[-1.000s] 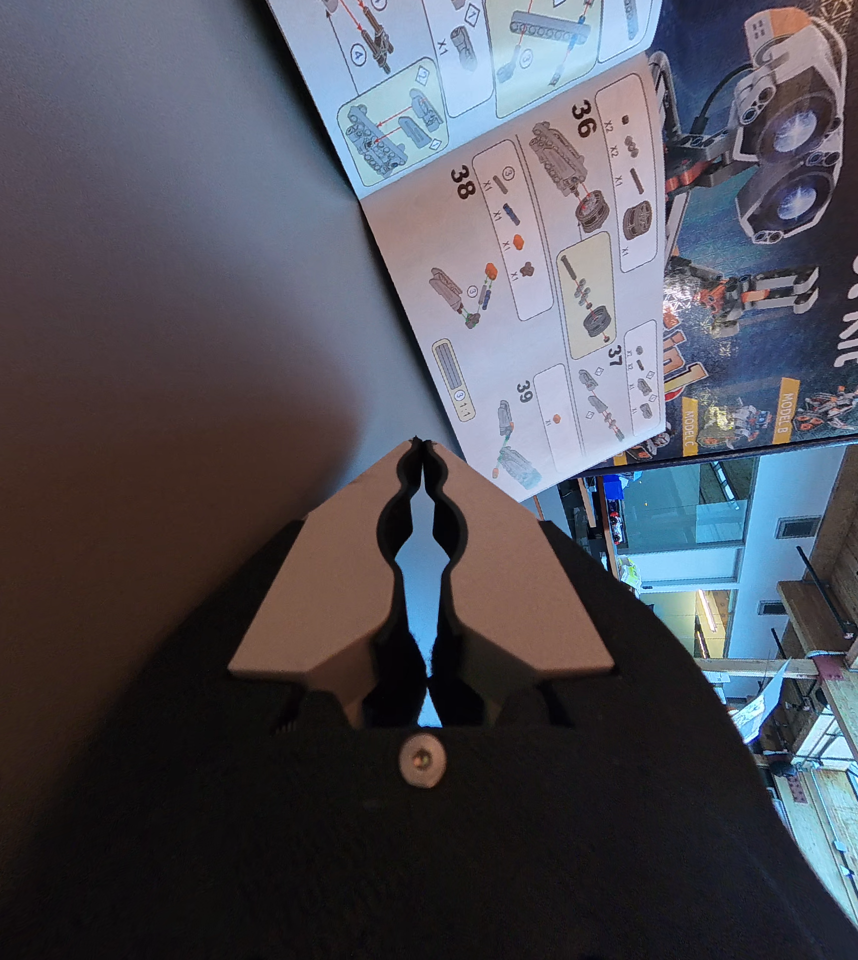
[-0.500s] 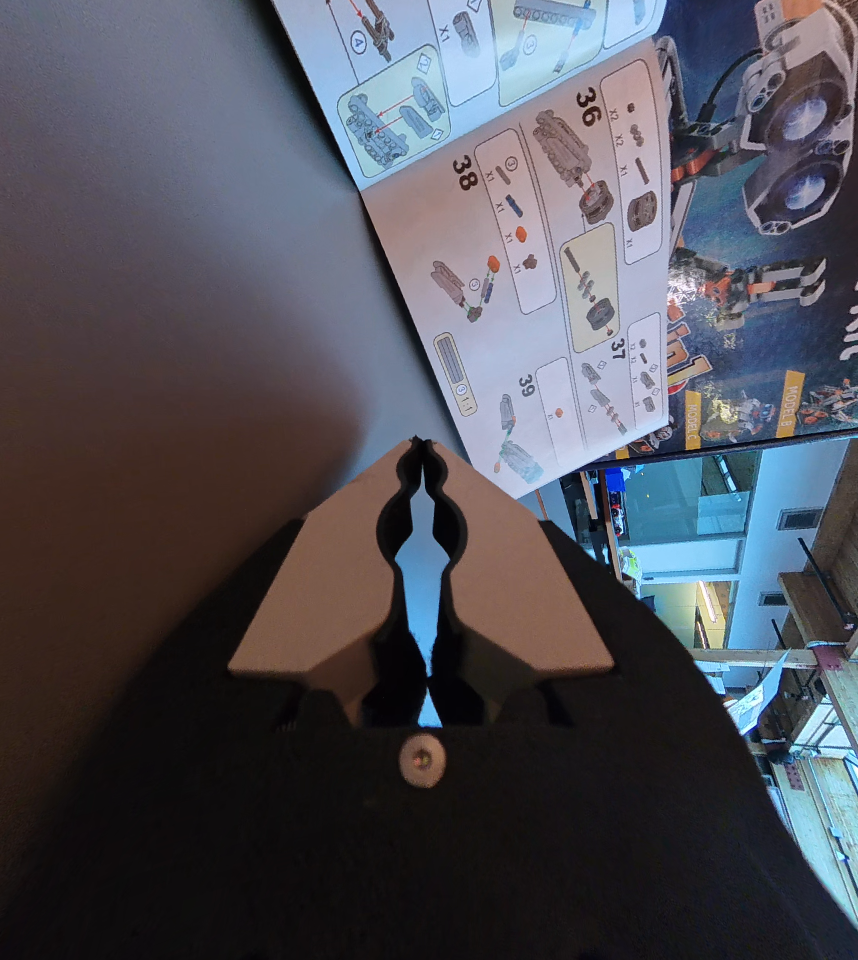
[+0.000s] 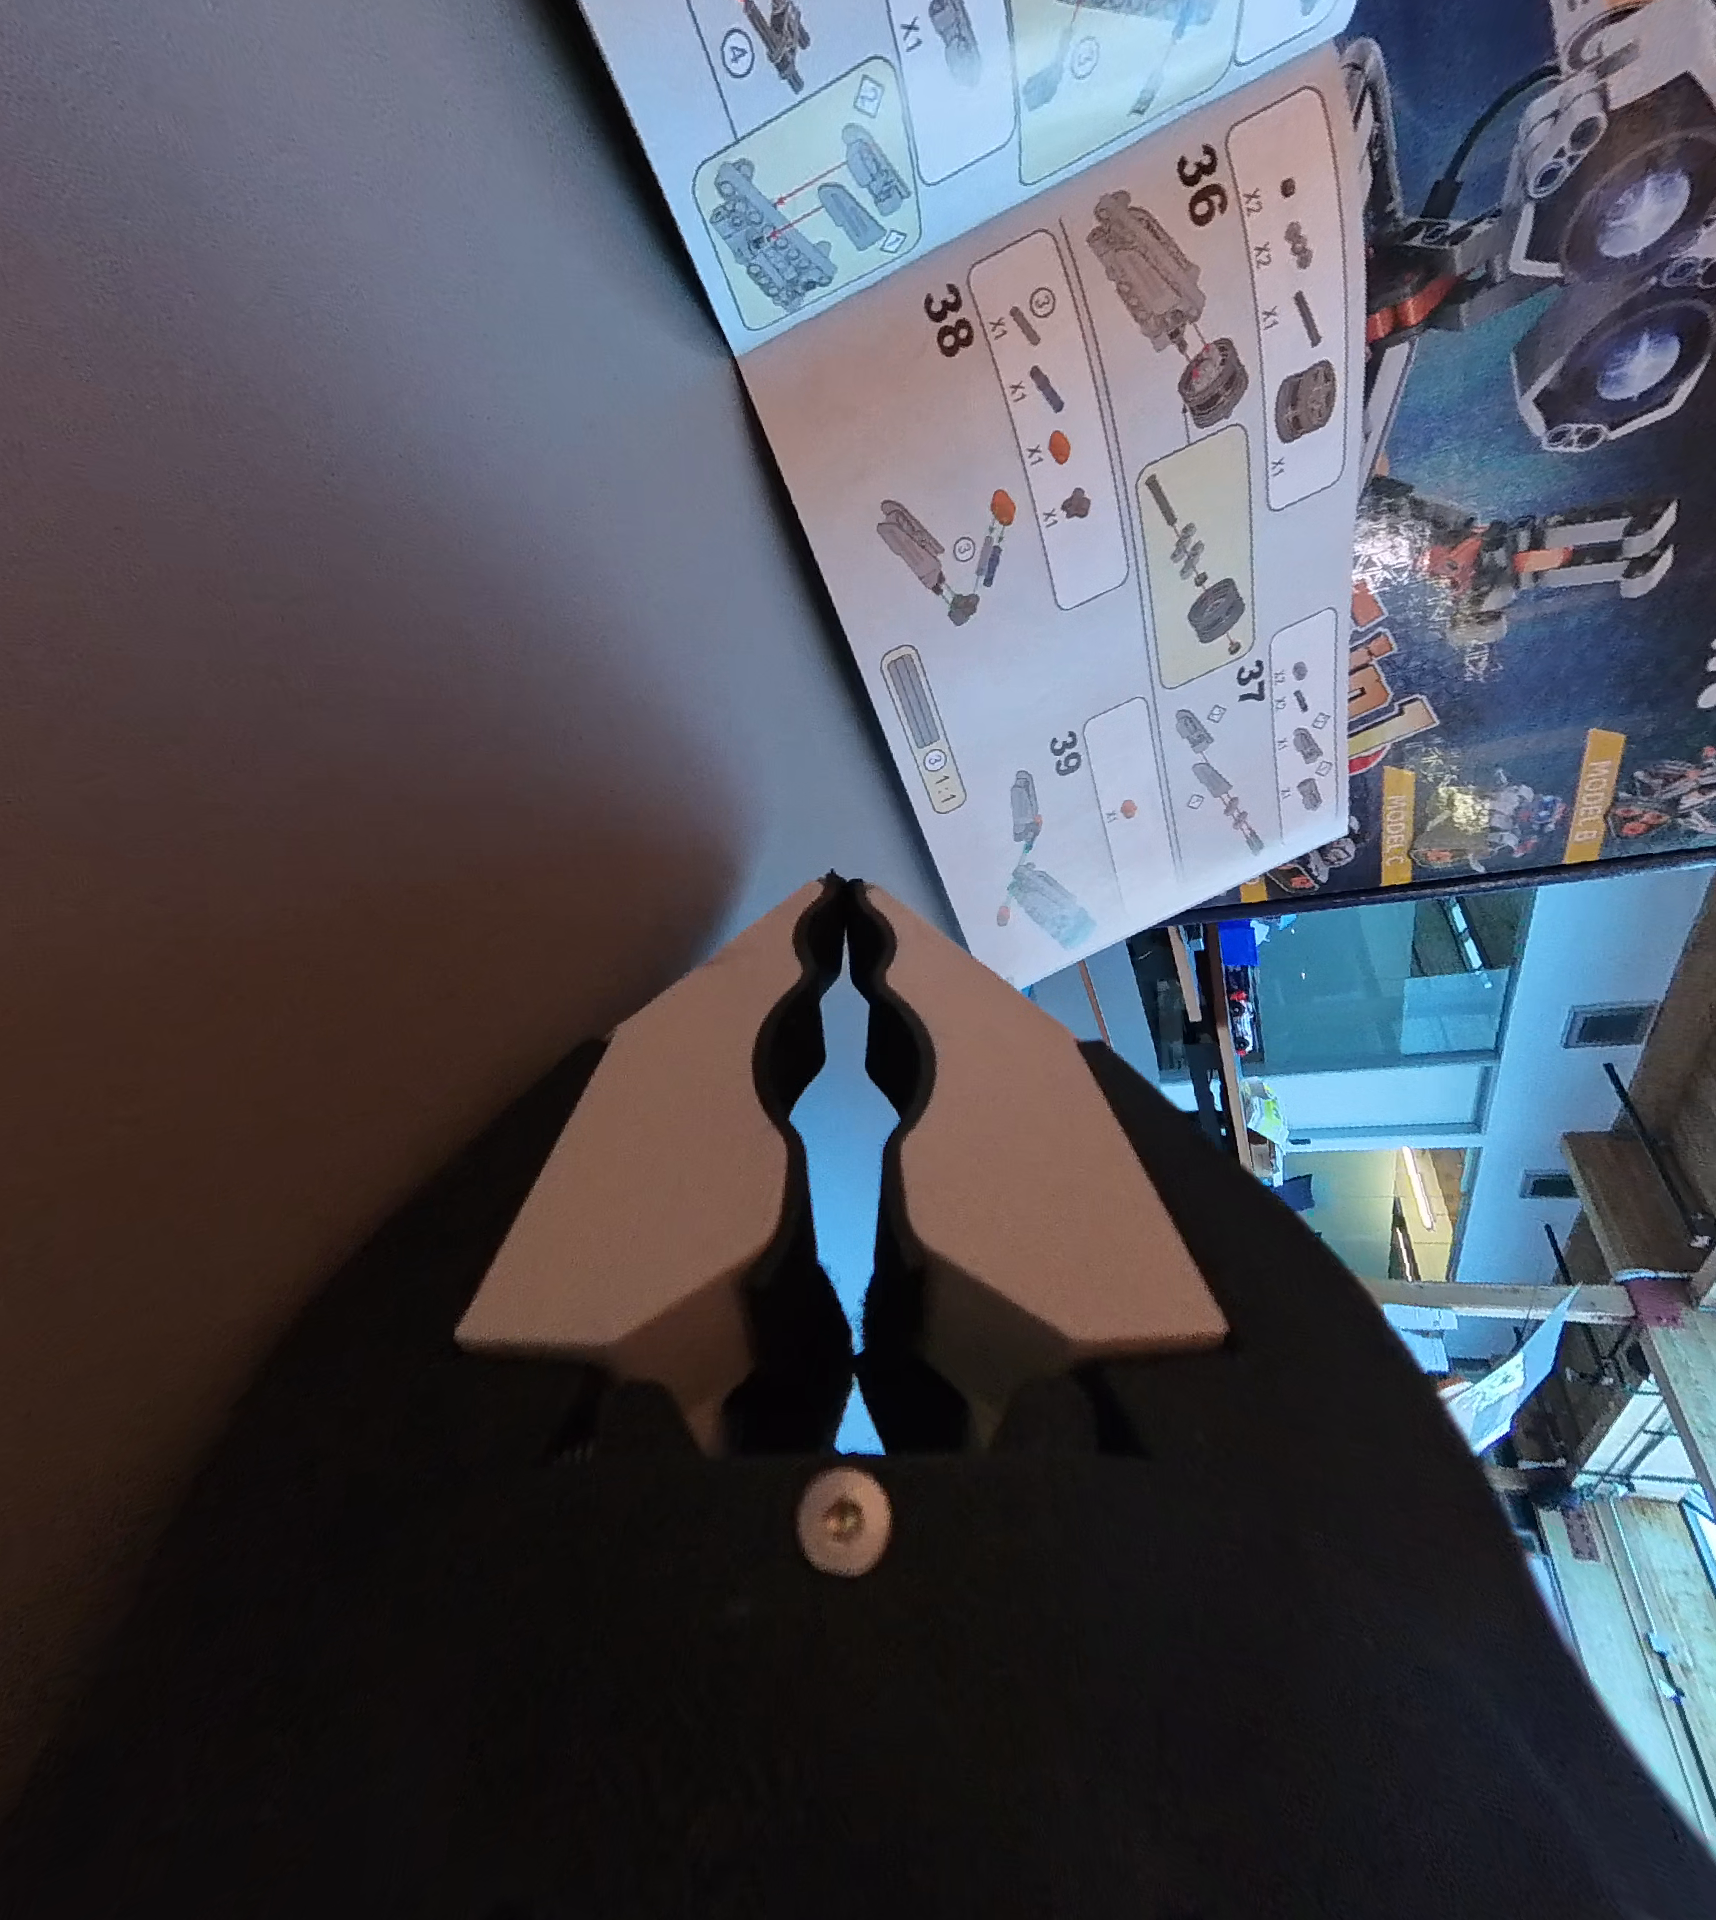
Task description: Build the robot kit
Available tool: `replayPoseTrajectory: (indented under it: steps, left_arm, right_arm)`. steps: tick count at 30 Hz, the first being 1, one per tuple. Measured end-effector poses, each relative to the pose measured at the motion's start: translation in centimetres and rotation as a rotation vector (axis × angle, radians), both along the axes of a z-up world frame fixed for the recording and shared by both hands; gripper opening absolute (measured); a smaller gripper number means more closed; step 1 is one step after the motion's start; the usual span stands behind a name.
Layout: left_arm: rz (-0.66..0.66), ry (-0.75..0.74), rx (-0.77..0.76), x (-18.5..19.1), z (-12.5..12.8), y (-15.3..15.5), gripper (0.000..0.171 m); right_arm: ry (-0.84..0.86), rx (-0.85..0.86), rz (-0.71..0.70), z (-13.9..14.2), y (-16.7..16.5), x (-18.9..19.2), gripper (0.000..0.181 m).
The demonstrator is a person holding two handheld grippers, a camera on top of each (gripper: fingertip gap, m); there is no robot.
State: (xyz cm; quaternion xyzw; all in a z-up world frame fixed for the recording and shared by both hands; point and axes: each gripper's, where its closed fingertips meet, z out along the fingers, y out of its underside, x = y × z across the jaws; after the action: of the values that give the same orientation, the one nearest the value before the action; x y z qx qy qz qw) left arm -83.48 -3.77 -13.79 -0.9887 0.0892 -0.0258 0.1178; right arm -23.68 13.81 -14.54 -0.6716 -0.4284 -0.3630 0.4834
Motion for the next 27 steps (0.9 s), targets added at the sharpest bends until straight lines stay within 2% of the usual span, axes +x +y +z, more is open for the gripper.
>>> replayPoseTrajectory:
  steps: [4, 8, 15, 19, 27]
  left_arm:
    - [-0.020, 0.001, -0.027, 1.1, 0.0, -0.8, 0.005]
    - [0.022, -0.005, -0.035, 2.3, 0.0, -2.5, 0.005]
    - [0.009, 0.003, 0.006, 4.9, 0.0, -4.9, 0.010]
    - [-0.007, -0.009, 0.010, 6.8, 0.0, -5.6, 0.014]
    - [-0.064, -0.034, 0.060, 8.6, -0.2, -5.5, 0.024]
  right_arm:
    - [0.003, 0.009, 0.007, 0.1, 0.0, -0.1, 0.000]
    - [-0.010, -0.001, 0.025, 0.0, -0.2, -0.1, 0.000]
    - [-0.059, -0.049, 0.059, -0.4, -2.0, 0.5, 0.000]
    - [-0.022, -0.039, 0.121, -0.3, -2.4, -0.6, 0.000]
    - [-0.023, -0.036, 0.082, -0.2, -2.9, 0.4, 0.001]
